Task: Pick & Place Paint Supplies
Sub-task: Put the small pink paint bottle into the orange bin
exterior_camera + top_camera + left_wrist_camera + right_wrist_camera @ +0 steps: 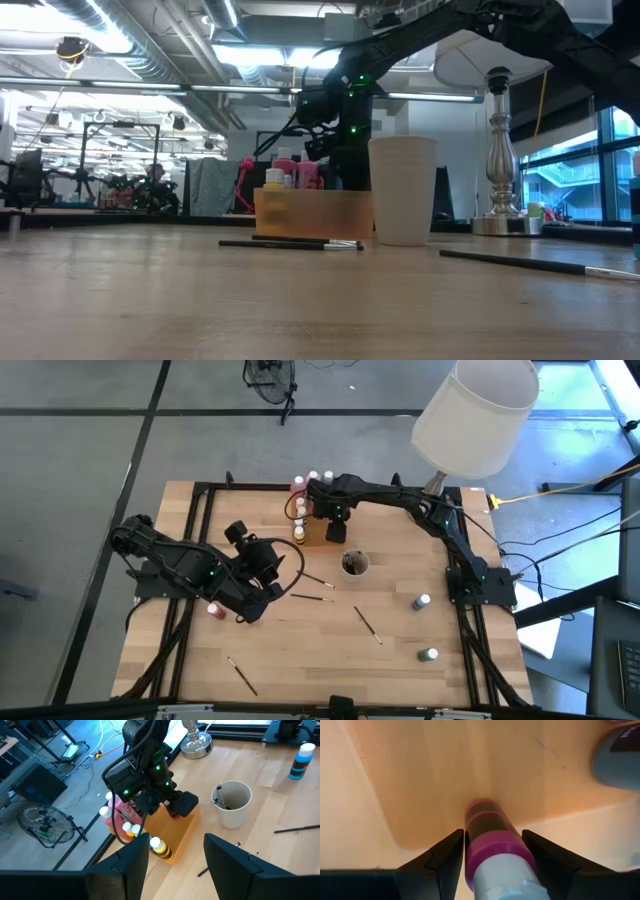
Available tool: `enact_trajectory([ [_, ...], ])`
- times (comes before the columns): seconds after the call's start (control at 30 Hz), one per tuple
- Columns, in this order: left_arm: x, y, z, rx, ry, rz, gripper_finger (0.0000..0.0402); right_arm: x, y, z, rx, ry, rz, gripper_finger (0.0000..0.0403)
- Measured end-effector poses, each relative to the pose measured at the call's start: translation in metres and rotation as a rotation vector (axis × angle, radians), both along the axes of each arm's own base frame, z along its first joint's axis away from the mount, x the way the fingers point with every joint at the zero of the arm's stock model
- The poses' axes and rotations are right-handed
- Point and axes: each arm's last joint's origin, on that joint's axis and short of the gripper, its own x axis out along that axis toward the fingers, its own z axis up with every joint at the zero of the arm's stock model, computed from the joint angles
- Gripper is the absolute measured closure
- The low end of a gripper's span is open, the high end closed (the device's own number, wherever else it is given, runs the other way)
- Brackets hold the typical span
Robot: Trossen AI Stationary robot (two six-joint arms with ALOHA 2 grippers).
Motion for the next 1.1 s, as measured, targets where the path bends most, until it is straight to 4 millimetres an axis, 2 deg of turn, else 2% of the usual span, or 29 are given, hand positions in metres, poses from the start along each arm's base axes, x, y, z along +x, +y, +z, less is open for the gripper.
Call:
enact_trajectory([
  [0.2,0.0,0.0,0.0,0.0,0.0,0.0,0.0217,-0.0012,0.0005,0.0001,0.004,0.014,0.018,0.0194],
  [0.53,0.0,0.0,0.0,0.0,0.0,0.0,0.0217,-0.0016,-0.0003,0.0013,-0.025,0.021,-0.011,0.0146],
  [1.1,-0.0001,-0.0001,0.0,-0.005,-0.006,0.005,0.0217,-0.0047,0.0031,0.002,0.045,0.038,0.002,0.0146],
])
